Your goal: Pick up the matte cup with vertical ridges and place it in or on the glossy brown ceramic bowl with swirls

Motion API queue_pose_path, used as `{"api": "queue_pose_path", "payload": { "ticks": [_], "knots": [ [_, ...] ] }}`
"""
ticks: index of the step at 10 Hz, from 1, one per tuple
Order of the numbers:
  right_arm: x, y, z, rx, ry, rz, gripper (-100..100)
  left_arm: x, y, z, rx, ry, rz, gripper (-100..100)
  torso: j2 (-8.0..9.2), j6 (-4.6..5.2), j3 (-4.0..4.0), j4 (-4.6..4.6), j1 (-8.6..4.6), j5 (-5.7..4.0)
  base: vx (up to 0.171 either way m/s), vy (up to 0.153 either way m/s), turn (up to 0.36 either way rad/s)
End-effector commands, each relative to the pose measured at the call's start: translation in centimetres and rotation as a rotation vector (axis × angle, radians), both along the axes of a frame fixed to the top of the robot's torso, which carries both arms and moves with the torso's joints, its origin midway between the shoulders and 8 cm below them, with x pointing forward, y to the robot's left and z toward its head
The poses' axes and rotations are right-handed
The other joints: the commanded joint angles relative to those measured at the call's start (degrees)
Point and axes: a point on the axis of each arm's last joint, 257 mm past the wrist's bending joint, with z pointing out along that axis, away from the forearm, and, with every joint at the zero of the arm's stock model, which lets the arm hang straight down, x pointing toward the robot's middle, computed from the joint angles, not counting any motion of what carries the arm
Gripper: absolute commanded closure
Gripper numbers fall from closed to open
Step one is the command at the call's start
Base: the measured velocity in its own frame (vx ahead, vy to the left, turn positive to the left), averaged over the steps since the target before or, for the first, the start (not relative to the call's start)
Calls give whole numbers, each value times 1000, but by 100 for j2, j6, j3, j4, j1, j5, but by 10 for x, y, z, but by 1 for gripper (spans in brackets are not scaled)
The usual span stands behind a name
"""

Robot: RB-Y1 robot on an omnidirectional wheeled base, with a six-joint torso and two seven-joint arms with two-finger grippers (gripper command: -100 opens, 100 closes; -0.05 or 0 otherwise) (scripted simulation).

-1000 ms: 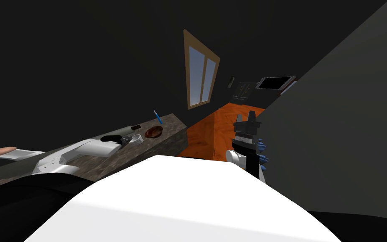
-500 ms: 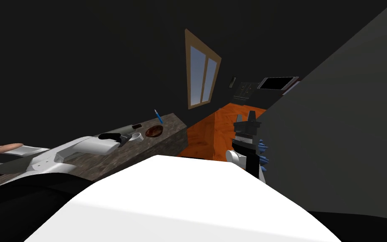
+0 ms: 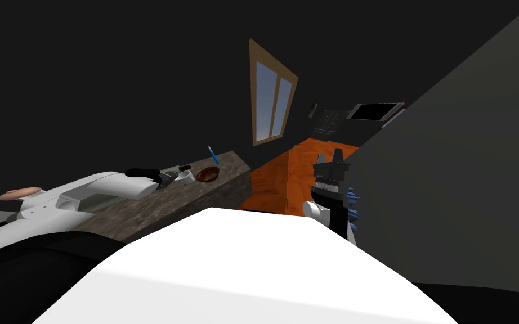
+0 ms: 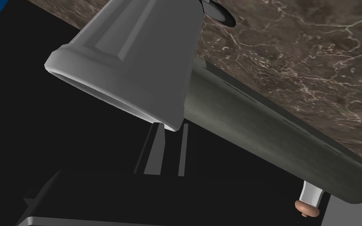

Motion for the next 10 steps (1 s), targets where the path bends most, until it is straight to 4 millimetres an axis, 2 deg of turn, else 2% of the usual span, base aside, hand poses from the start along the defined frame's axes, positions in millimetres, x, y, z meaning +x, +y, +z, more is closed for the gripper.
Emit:
{"api": "queue_pose_path", "payload": {
  "ticks": [1,6,10],
  "knots": [
    [0,0,0,0,0,0,0,7,-10,12,-12,-5,-14,100,0,0,0,0,0,0,-7,-23,39],
    [0,0,0,0,0,0,0,22,-46,44,-55,0,-63,100,-7,9,-4,-2,-9,0,-2,-24,39],
    [0,0,0,0,0,0,0,24,-74,63,-93,25,-91,100,-19,11,-12,-5,-12,1,20,-24,46]
  ]
}}
